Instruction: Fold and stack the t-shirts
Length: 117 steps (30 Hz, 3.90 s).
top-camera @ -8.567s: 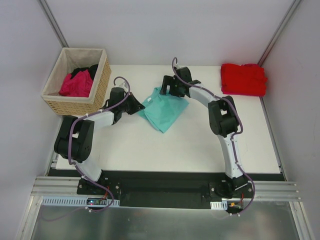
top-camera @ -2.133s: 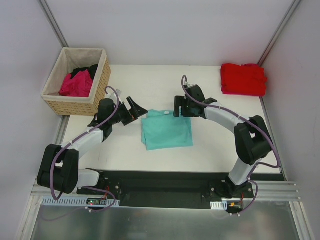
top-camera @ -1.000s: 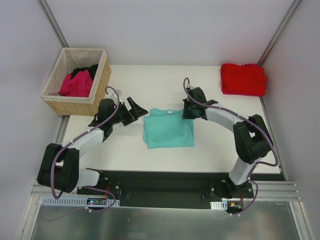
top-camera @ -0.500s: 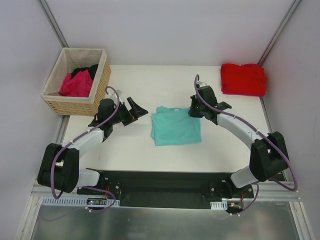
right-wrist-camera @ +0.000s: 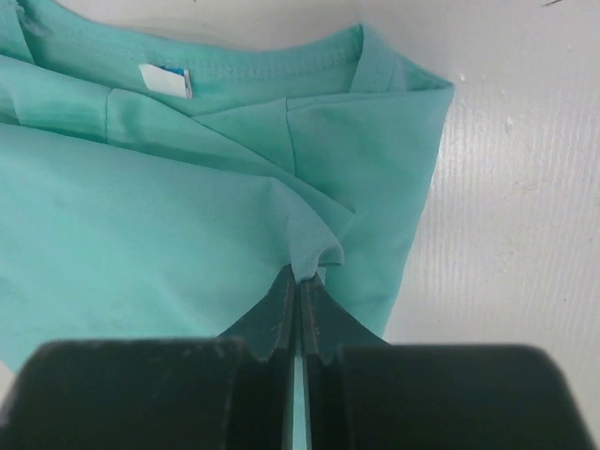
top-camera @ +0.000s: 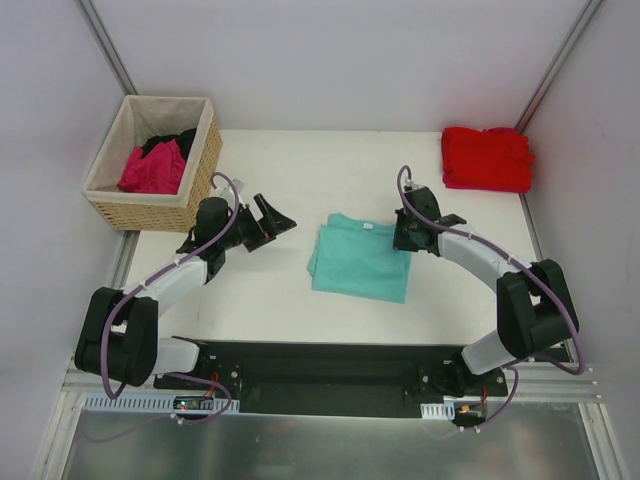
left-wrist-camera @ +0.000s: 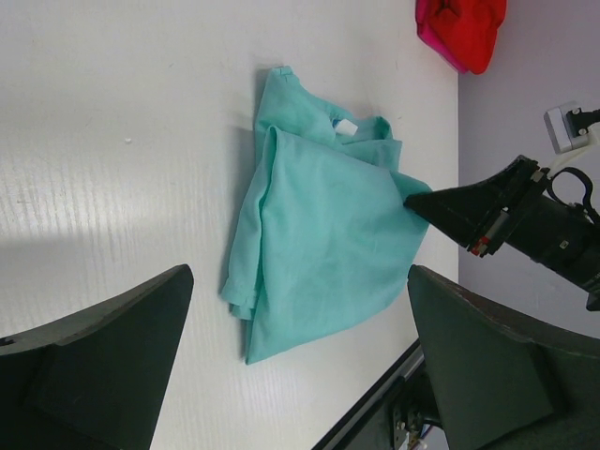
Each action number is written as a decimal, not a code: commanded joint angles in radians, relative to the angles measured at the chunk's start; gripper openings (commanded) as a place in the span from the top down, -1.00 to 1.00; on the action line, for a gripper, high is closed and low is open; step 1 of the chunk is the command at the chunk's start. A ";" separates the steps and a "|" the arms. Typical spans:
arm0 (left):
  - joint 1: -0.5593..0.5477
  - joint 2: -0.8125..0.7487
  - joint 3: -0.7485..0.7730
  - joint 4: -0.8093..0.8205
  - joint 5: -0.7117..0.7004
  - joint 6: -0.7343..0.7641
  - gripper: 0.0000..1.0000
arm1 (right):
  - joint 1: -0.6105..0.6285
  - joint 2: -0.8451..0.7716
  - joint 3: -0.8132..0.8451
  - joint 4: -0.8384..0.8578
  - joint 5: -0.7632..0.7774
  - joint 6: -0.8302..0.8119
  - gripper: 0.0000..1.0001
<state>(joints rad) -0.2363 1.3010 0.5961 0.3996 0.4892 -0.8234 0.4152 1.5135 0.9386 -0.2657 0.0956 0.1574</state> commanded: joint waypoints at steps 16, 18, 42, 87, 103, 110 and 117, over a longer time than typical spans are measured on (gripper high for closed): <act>-0.110 0.329 0.215 0.205 0.121 -0.049 -0.84 | -0.024 0.048 0.016 0.019 -0.014 0.041 0.99; -0.129 0.423 0.300 0.205 0.141 -0.048 -0.70 | -0.021 0.044 0.016 0.023 -0.019 0.041 0.98; -0.163 0.518 0.396 -0.024 0.008 0.135 0.05 | -0.009 0.045 0.022 0.034 -0.043 0.024 0.99; -0.209 0.607 0.484 0.082 0.075 0.037 1.00 | -0.003 -0.027 -0.007 -0.004 0.042 0.024 0.99; -0.224 0.524 0.596 -0.004 0.091 0.046 0.99 | -0.007 -0.144 -0.023 -0.087 0.139 0.041 0.99; -0.251 0.628 0.691 -0.019 0.106 0.036 0.95 | -0.012 -0.154 -0.035 -0.121 0.202 0.070 0.99; -0.290 0.745 0.761 -0.018 0.130 0.033 0.92 | -0.023 -0.136 -0.076 -0.113 0.216 0.102 0.99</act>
<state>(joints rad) -0.5053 1.9934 1.3025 0.3813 0.5785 -0.7769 0.4007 1.3876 0.8780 -0.3561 0.2726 0.2256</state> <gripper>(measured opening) 0.041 0.019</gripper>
